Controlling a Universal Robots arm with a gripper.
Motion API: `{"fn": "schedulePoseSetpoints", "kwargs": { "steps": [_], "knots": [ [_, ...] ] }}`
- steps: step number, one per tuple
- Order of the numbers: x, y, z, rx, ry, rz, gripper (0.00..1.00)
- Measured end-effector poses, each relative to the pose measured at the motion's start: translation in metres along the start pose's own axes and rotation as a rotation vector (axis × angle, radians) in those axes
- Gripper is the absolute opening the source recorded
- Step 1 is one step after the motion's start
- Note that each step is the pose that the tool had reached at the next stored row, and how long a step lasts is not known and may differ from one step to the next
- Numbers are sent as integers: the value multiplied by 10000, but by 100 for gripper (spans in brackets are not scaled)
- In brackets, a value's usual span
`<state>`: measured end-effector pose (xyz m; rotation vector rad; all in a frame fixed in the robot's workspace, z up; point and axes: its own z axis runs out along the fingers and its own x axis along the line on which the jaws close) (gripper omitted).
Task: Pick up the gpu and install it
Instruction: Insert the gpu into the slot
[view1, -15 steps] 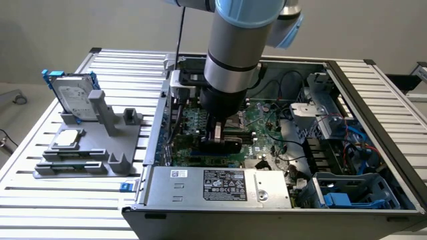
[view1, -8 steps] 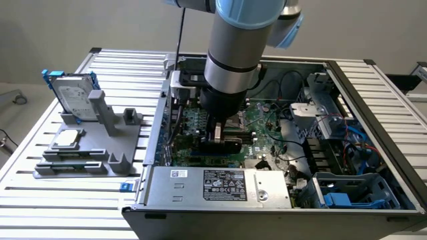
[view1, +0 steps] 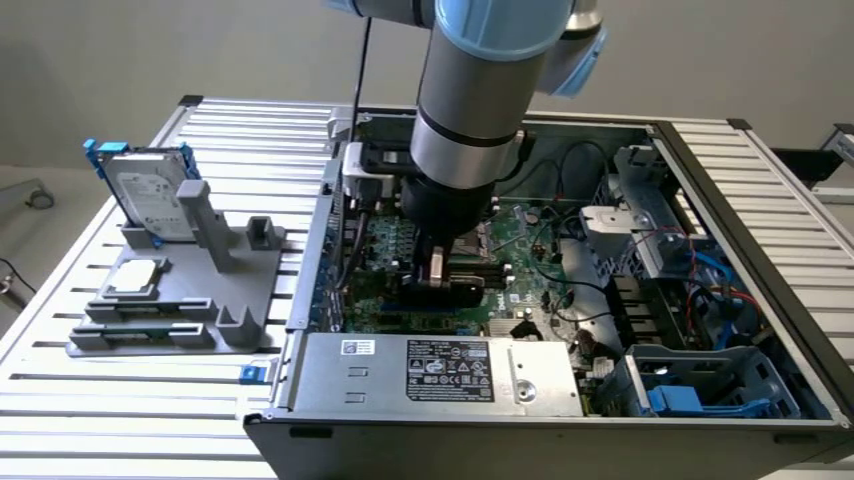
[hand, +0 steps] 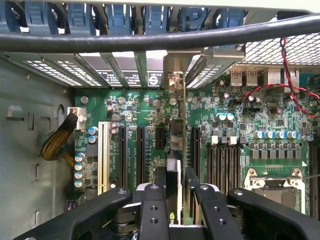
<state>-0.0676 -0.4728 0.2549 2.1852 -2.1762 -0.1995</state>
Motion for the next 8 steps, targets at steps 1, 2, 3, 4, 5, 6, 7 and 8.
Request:
{"fn": "schedulePoseSetpoints", "kwargs": {
  "steps": [1,2,3,4,5,6,7,8],
  "knots": [
    [0,-4,0,-3,-1,0,26],
    [0,-7,-1,-6,-1,-1,26],
    [0,-7,-1,-9,0,-1,26],
    [0,-8,-1,-12,0,-2,26],
    [0,-8,-1,-14,1,-3,26],
    [0,-8,-1,-16,0,-3,26],
    [0,-8,-1,-18,-3,-3,26],
    [1,-8,-1,-19,-9,-4,26]
  ]
}}
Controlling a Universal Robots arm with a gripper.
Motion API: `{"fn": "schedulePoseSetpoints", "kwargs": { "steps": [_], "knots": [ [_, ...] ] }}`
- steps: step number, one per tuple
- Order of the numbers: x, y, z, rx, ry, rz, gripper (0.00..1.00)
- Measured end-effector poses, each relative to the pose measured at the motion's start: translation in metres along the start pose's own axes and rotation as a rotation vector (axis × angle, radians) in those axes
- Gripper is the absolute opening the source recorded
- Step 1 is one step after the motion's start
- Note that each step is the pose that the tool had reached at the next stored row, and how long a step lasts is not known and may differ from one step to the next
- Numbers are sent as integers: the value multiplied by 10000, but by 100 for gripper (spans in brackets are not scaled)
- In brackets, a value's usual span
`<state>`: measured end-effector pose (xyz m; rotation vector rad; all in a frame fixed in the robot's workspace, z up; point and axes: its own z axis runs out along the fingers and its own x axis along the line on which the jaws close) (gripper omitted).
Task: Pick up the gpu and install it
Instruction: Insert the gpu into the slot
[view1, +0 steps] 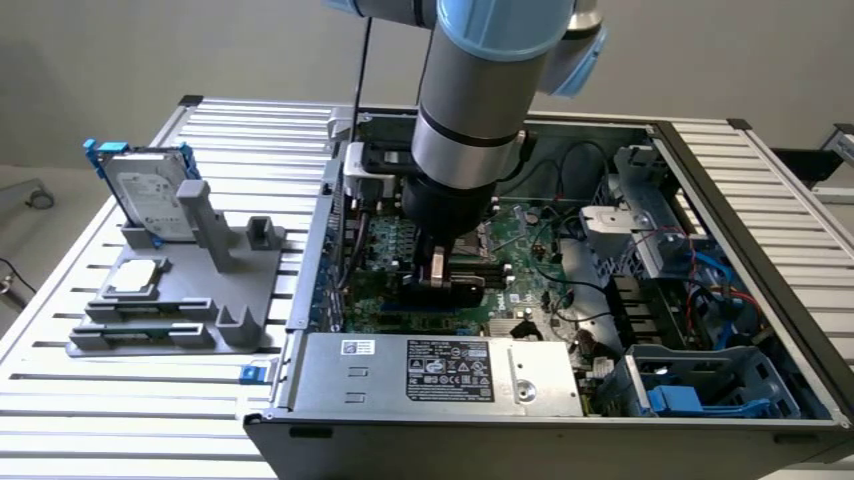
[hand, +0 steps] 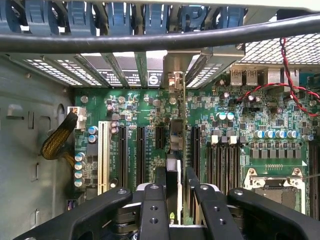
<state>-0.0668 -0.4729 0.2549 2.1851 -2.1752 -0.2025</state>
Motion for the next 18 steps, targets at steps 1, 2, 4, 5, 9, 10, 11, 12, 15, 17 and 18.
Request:
{"fn": "schedulePoseSetpoints", "kwargs": {
  "steps": [1,2,4,5,9,10,11,12,15,17,18],
  "knots": [
    [1,0,1,-1,-9,-1,26],
    [1,0,1,-2,-18,-3,26],
    [1,-4,8,9,-56,-11,26],
    [2,-2,9,-1,-57,-10,26],
    [4,0,6,-19,-65,-8,26],
    [4,0,6,-23,-64,-8,26],
    [4,0,7,-30,-65,-8,26],
    [4,2,7,-36,-64,-7,26],
    [4,5,9,-59,-66,-6,26],
    [4,6,10,-70,-65,-4,26],
    [4,6,10,-76,-65,-4,26]
  ]
}}
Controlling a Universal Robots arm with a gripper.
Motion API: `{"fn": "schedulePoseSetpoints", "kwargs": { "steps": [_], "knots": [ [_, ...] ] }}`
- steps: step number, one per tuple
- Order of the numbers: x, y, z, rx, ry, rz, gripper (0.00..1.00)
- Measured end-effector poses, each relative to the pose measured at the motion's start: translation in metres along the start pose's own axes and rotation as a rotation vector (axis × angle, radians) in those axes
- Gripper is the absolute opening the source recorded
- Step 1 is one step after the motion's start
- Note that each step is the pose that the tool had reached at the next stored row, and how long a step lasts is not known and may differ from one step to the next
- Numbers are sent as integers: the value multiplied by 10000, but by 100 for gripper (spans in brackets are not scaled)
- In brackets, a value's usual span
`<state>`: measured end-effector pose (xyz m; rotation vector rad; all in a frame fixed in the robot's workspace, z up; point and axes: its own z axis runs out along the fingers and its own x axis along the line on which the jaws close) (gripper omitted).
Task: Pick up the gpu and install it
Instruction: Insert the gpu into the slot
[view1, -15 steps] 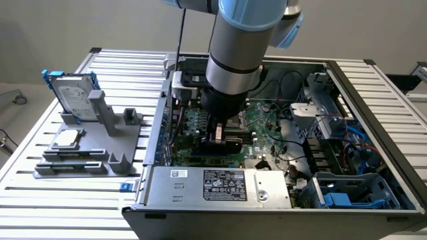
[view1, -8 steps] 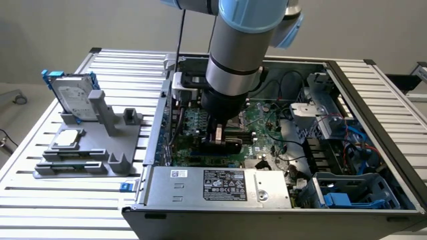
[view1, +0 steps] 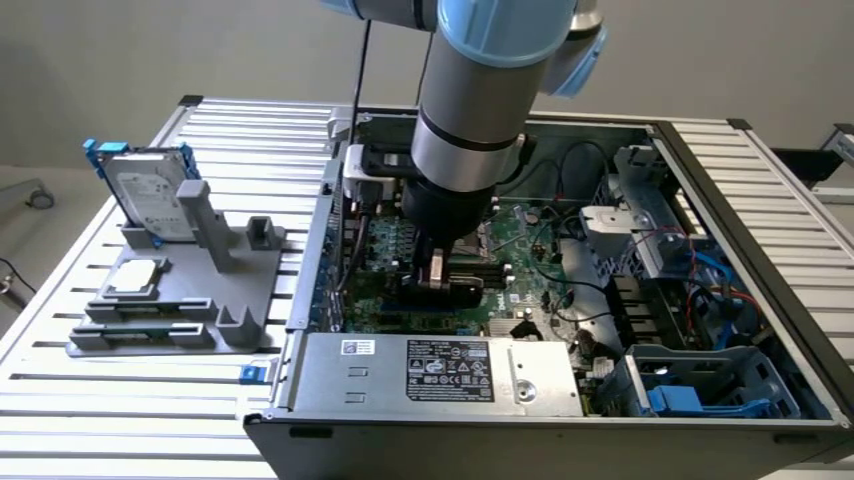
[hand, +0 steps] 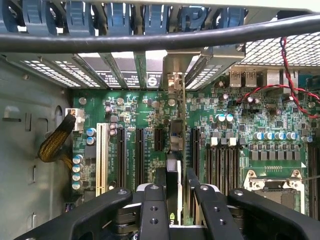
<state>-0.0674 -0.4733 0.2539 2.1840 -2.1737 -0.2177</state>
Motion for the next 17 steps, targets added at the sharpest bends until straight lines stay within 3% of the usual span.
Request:
{"fn": "schedulePoseSetpoints", "kwargs": {
  "steps": [8,10,12,13,17],
  "knots": [
    [0,0,2,-27,-5,1,26],
    [0,0,2,-35,-5,3,34],
    [0,1,-7,-51,-6,2,34],
    [0,2,-18,-64,-7,3,41],
    [-8,19,-140,-119,-10,6,41]
  ]
}}
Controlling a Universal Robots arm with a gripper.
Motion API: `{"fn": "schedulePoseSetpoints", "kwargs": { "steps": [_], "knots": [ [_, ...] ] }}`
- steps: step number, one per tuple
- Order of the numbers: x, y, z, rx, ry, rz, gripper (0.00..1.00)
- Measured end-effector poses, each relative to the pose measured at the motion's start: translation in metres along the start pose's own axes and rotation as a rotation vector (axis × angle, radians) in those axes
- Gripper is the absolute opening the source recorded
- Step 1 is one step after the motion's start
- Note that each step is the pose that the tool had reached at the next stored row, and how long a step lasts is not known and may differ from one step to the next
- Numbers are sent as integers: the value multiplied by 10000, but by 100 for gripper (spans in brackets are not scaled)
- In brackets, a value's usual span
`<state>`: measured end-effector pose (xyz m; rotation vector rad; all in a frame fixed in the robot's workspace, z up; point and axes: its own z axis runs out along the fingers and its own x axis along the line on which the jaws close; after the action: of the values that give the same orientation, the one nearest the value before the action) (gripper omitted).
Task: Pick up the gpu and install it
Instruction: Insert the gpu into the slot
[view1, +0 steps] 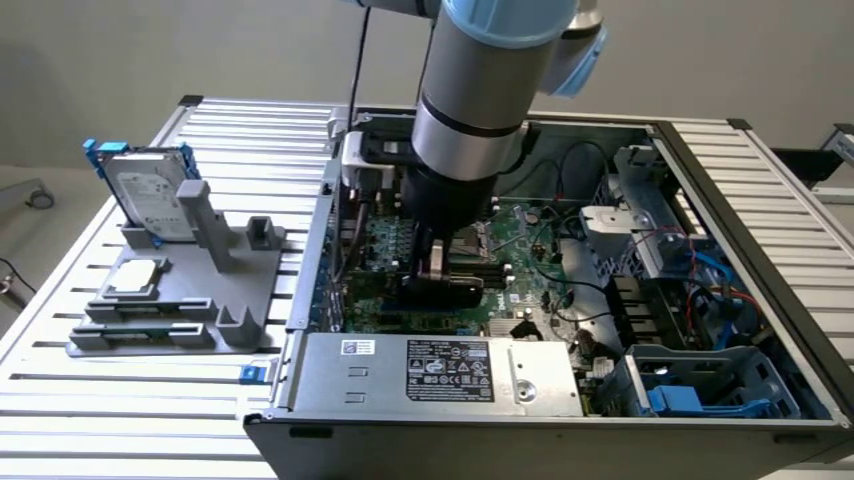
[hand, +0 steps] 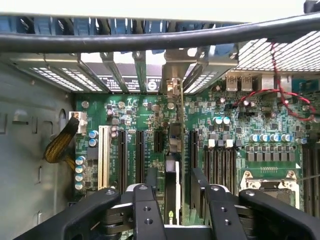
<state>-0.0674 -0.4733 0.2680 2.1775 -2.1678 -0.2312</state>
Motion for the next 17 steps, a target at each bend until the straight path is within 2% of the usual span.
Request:
{"fn": "schedulePoseSetpoints", "kwargs": {
  "steps": [5,8,9,12,13,15,17],
  "knots": [
    [-14,33,-220,-31,-1,2,41],
    [-20,46,-311,-44,-5,2,38],
    [-21,49,-327,-45,-6,2,38],
    [-22,50,-332,-45,-11,1,20],
    [-22,49,-332,-45,-13,1,20],
    [-21,50,-333,-46,-10,1,11],
    [-22,50,-333,-46,-9,1,11]
  ]
}}
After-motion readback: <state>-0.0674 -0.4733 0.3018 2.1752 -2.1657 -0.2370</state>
